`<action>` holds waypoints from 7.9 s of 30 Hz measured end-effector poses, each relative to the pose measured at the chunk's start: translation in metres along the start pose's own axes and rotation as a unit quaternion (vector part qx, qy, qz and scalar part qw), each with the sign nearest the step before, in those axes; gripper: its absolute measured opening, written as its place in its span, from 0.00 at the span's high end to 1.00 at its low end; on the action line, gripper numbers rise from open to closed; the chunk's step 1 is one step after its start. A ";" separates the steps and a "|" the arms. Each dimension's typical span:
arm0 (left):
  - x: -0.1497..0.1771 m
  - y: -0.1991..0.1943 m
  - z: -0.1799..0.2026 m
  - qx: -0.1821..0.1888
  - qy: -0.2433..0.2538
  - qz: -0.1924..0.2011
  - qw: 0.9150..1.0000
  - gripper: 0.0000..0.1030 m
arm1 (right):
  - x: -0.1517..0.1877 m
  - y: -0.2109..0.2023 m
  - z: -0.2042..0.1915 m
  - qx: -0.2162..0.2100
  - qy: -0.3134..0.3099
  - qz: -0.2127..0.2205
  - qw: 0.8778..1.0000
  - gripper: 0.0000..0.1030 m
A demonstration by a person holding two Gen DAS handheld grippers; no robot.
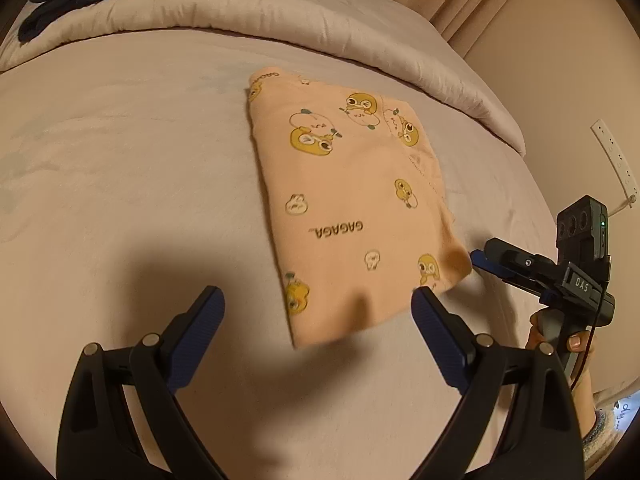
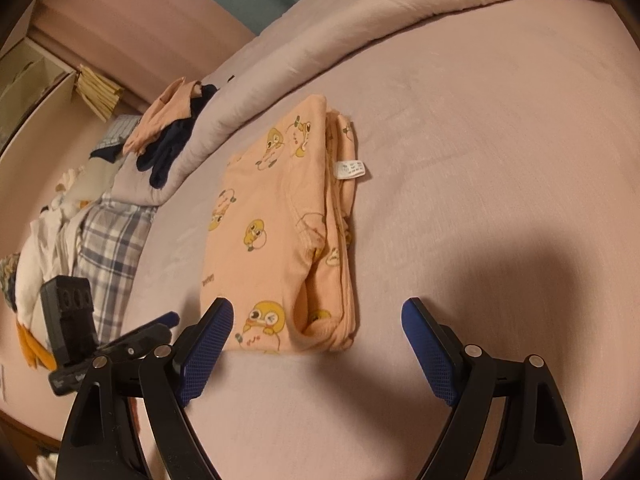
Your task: Fold small clothes
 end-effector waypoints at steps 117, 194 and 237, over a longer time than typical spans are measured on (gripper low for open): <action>0.057 -0.090 0.065 0.006 0.028 0.043 0.999 0.70 | 0.071 -0.054 -0.140 0.034 -0.219 0.086 0.971 0.74; 0.131 -0.186 0.016 -0.041 -0.022 0.116 0.992 0.68 | 0.109 -0.028 -0.225 0.013 -0.341 0.060 0.938 0.74; 0.119 -0.181 0.007 -0.058 -0.012 0.109 0.992 0.68 | 0.091 -0.005 -0.235 0.007 -0.327 0.059 0.943 0.74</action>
Point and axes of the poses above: each gripper's, at about its wrist camera, not at the fingertips, and y roughly the way its jaws point, z to its right, x to its underside, the point moved 3 cm from there along y, roughly the way its jaws point, and after that the axes turned 3 degrees about -z, right-handed, at the moved point
